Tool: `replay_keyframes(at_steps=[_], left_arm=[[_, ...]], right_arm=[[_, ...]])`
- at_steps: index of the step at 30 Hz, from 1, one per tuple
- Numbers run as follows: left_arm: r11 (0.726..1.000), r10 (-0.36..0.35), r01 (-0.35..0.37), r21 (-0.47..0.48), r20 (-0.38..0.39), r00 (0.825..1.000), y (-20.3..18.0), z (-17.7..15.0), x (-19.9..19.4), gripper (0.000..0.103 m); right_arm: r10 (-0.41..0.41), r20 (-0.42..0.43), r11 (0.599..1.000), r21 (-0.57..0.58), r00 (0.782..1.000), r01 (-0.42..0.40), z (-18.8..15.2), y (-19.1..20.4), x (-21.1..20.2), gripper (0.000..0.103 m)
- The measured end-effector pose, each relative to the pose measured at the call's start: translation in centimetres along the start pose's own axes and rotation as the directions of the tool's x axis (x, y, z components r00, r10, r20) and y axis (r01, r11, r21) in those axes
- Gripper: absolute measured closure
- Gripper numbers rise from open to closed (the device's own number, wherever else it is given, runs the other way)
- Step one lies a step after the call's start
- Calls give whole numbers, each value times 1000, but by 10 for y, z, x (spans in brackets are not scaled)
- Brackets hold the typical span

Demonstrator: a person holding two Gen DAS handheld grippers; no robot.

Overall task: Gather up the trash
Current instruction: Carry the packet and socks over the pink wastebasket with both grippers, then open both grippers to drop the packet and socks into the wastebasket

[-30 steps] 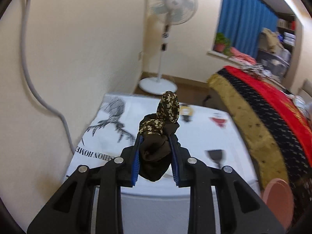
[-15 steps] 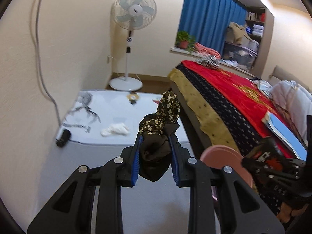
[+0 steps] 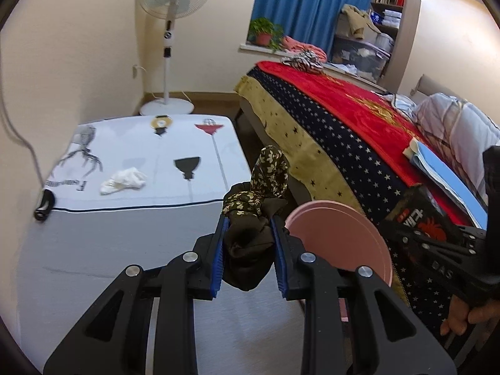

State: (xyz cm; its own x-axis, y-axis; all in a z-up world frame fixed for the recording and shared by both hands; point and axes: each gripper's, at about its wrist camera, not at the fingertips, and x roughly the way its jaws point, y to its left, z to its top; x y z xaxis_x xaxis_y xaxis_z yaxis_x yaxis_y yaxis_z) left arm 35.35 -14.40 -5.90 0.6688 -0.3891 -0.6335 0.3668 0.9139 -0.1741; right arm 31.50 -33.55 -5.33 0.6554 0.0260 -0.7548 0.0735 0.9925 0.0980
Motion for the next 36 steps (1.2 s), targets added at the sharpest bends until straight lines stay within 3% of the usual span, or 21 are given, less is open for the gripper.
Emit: replay_keyframes(at_steps=[4,5,6,7,8,13,18,21,22,24,25,26,29,33,36], left_arm=[[1000,-17,17,25,-10,1000,-15,1,12,76],[999,-21,21,30,-11,1000,-19,2,16,76],[999,-27,27,34,-15,1000,-23,2,20,76],[999,-34,34,34,-19,999,-27,3,24,76],[998,-49,50,32,-27,998,-32,3,28,76],[993,-105,108,54,-59,993,-59,1,48,76],[979,-169,179,100,-105,980,-90,-8,69,75],[975,-188,201,99,-120,975,-104,-12,78,69],[974,-190,201,100,-110,976,-107,-13,79,66],[976,-179,188,108,-87,980,-112,-12,79,40],[979,-167,174,104,-74,983,-113,-11,78,19],[983,-154,158,95,-54,987,-113,-10,76,11],[985,-157,158,61,-28,987,-109,-8,72,8],[994,-96,97,43,-13,995,-90,-2,62,8],[999,-48,48,4,8,999,-63,8,46,8]], right_arm=[[-65,-9,998,22,998,65,0,-22,8,92],[-90,-11,996,22,996,91,1,-27,10,85],[-111,-13,993,24,994,111,1,-31,11,76],[-131,-12,991,33,991,132,1,-37,12,52],[-156,-6,987,50,988,156,0,-43,10,34],[-214,15,973,96,977,211,-2,-64,1,32],[-310,22,949,68,951,308,-4,-77,-5,31],[-363,10,931,50,932,362,-7,-85,-6,31],[-370,7,928,51,929,370,-7,-87,-7,31],[-378,-6,924,54,926,378,-9,-93,-7,31],[-378,-9,924,60,926,377,-9,-94,-7,31],[-377,-11,924,67,926,377,-10,-97,-8,31],[-376,-9,924,77,927,375,-8,-97,-7,29],[-372,19,927,69,928,370,-4,-87,-10,22],[-325,59,944,85,944,320,0,-76,-16,17]])
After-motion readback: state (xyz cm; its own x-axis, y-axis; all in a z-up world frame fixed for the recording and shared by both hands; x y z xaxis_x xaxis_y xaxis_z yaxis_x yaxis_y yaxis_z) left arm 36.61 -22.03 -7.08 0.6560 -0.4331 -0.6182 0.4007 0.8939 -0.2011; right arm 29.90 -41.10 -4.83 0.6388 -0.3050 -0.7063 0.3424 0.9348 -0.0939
